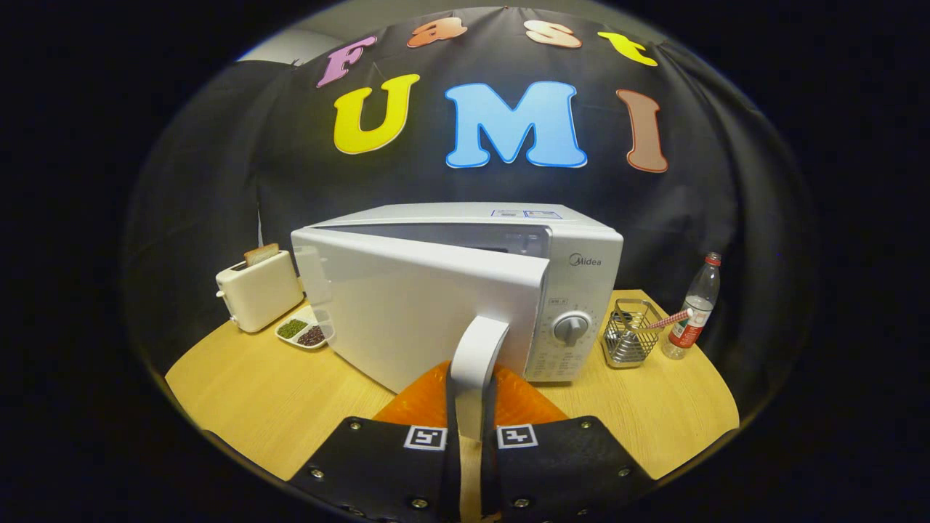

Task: Open the microwave, put the food inside, and close the microwave door.

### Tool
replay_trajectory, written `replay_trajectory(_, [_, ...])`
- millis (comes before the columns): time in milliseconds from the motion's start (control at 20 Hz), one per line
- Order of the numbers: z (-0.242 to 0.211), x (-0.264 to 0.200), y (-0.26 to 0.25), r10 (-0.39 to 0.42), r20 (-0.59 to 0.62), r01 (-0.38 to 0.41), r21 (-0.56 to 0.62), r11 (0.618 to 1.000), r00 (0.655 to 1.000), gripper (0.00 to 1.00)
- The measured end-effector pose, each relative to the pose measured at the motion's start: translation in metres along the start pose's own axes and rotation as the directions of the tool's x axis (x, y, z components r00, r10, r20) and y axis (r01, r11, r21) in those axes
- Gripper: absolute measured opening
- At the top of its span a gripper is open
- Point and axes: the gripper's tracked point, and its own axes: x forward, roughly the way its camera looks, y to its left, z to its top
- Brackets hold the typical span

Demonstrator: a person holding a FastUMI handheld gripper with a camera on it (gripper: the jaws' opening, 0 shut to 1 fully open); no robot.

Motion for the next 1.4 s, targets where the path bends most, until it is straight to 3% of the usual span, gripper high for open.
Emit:
replay_trajectory(200, [-0.010, -0.020, 0.021, 0.024, -0.020, -0.024, 0.027, 0.999, 1.000, 0.23])
replay_trajectory(1400, [-0.040, -0.110, 0.138, 0.033, -0.029, -0.033, 0.021, 0.999, 0.999, 0.24])
